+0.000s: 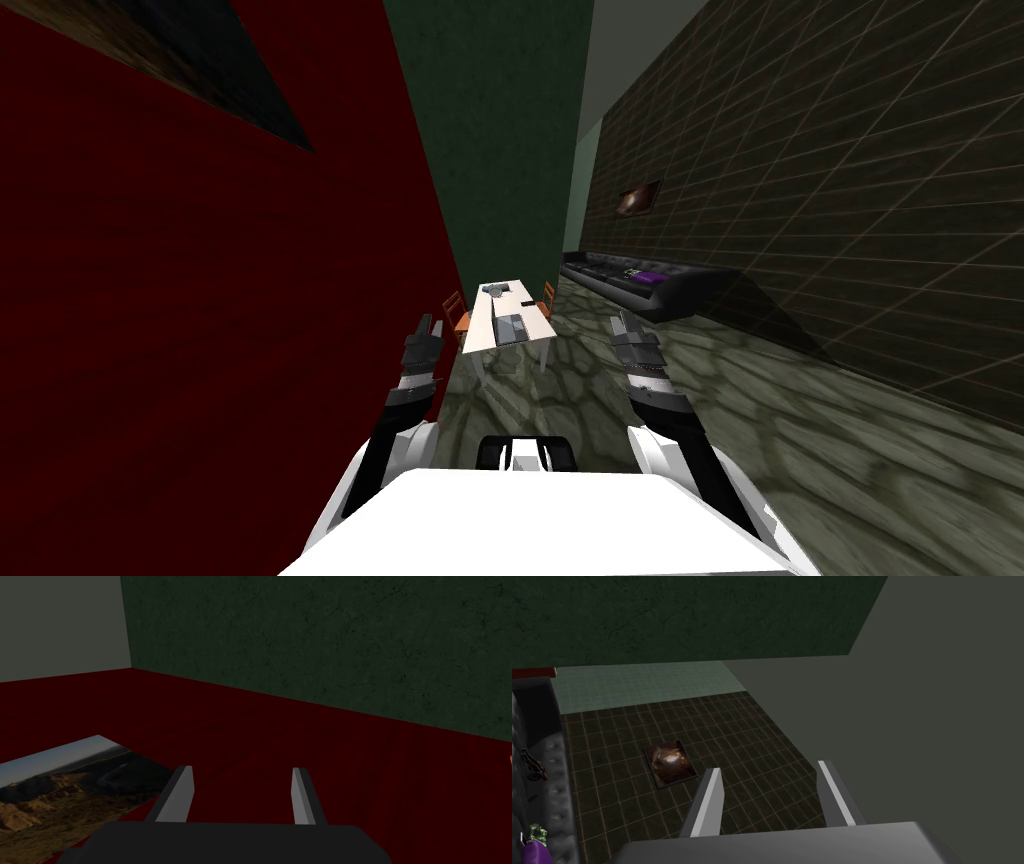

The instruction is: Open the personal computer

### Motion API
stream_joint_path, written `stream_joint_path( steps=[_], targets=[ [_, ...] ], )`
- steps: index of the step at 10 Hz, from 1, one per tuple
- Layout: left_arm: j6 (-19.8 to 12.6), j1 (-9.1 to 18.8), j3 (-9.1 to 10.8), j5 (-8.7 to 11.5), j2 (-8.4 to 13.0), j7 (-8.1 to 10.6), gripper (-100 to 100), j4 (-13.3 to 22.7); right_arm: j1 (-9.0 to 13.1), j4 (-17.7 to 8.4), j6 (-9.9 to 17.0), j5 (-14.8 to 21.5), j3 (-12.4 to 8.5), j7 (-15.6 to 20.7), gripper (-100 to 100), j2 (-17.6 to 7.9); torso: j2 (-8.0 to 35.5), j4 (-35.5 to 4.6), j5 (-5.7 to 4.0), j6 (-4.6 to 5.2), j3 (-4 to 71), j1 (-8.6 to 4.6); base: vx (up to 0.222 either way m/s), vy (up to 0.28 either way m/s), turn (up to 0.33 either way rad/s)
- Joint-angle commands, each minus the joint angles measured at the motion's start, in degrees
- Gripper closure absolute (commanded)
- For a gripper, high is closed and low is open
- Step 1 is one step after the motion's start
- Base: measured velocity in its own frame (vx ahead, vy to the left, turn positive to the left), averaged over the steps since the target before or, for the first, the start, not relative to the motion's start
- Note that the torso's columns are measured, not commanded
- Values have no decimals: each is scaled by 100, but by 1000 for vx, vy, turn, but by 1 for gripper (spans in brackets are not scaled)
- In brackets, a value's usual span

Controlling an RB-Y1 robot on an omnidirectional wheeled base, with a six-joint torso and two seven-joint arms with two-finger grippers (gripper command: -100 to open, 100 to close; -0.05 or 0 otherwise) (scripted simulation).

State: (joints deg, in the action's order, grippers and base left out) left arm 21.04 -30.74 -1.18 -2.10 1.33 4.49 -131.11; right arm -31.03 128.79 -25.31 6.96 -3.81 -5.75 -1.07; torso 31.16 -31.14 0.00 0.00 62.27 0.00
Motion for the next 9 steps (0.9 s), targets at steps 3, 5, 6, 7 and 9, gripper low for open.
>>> stream_joint_path(
  steps=[3, 5, 6, 7, 9],
  targets=[
    [-160, 65, 1, -115, 318, -102, -100, 226, -1, -2, 0, 0, 0, 0, 0, 0, 1029, -1032, 0, 1, 2092, -1, 43, -12, -40],
    [-270, 110, 1, -195, 444, -172, -100, 384, -2, -3, 0, 0, 0, 0, 0, 0, 1087, -1101, -1, 0, 2237, -1, 98, -19, -52],
    [-311, 126, 1, -224, 486, -198, -100, 441, -2, -3, 0, 0, 0, 0, 0, 0, 1104, -1110, 0, 0, 2234, -1, 75, -25, -27],
    [-396, 161, 2, -285, 571, -253, -100, 562, -2, -3, 1, 0, 0, 0, 0, 1, 1119, -1115, 0, 0, 2226, -1, 83, -18, -57],
    [-580, 236, 2, -418, 753, -370, -100, 826, -2, -3, 1, 0, 0, 0, 0, 0, 1109, -1114, 1, 0, 2231, 2, 120, -13, -83]
  ],
)
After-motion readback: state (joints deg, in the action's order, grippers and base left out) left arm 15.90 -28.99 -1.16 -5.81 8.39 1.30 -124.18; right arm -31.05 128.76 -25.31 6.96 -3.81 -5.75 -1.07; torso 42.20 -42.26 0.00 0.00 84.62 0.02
